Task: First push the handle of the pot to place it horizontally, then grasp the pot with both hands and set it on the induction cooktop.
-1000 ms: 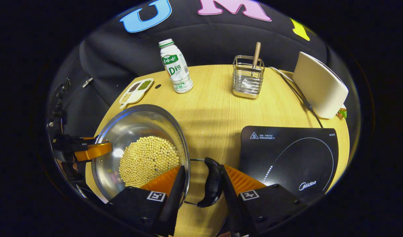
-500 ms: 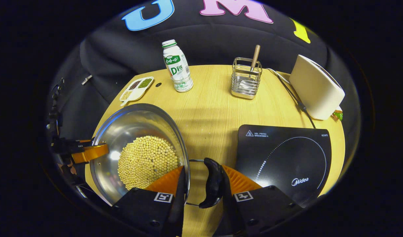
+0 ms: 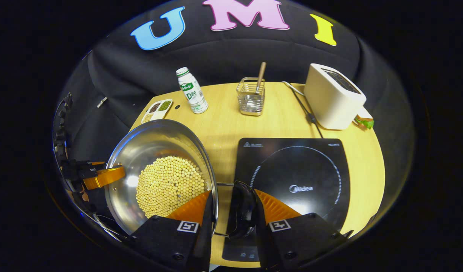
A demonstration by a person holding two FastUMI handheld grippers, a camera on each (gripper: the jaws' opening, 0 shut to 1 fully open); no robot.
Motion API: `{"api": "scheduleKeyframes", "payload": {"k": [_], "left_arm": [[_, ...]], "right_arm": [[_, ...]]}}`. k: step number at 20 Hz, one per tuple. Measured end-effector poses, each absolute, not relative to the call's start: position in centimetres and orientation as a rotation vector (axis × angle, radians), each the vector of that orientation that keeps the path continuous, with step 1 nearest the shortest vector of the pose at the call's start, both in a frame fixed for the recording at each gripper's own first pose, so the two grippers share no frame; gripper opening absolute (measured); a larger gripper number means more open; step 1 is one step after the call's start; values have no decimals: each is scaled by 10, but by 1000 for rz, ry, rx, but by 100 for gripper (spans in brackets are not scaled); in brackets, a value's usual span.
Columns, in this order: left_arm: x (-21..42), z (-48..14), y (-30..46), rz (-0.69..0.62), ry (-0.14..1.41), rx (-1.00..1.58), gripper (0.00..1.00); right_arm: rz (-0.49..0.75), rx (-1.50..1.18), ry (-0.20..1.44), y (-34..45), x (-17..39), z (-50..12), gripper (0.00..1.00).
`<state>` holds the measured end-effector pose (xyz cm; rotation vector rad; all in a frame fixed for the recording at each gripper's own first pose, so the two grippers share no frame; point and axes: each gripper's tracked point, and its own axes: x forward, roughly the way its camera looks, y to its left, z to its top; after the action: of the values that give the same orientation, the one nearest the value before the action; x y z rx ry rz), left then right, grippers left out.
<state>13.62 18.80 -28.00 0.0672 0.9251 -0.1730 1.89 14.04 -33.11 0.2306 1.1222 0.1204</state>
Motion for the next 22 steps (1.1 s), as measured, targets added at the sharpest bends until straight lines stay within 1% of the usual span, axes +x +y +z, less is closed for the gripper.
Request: {"api": "scheduleKeyframes", "payload": {"k": [1,2,3,8,9,10,11,16,22], "left_arm": [[136,-277,177,-183,921,74,59],[136,-275,165,-195,918,82,59],[135,-274,152,-208,917,87,59],[138,-273,92,-263,919,81,59],[138,-273,81,-273,919,81,55],[139,-273,70,-283,918,86,59],[140,-273,60,-293,916,92,59],[145,-280,7,-314,932,109,59],[156,-295,-43,-317,954,111,59]], "right_arm": [[110,232,1118,128,15,-328,48],[98,235,1115,116,11,-325,52],[85,238,1115,103,7,-324,53],[40,221,1093,40,-1,-318,52],[34,220,1088,29,-1,-319,52],[28,222,1087,20,-2,-320,48],[20,228,1088,9,-3,-322,52],[2,240,1110,-39,-6,-338,52],[-2,246,1133,-86,3,-363,52]]}}
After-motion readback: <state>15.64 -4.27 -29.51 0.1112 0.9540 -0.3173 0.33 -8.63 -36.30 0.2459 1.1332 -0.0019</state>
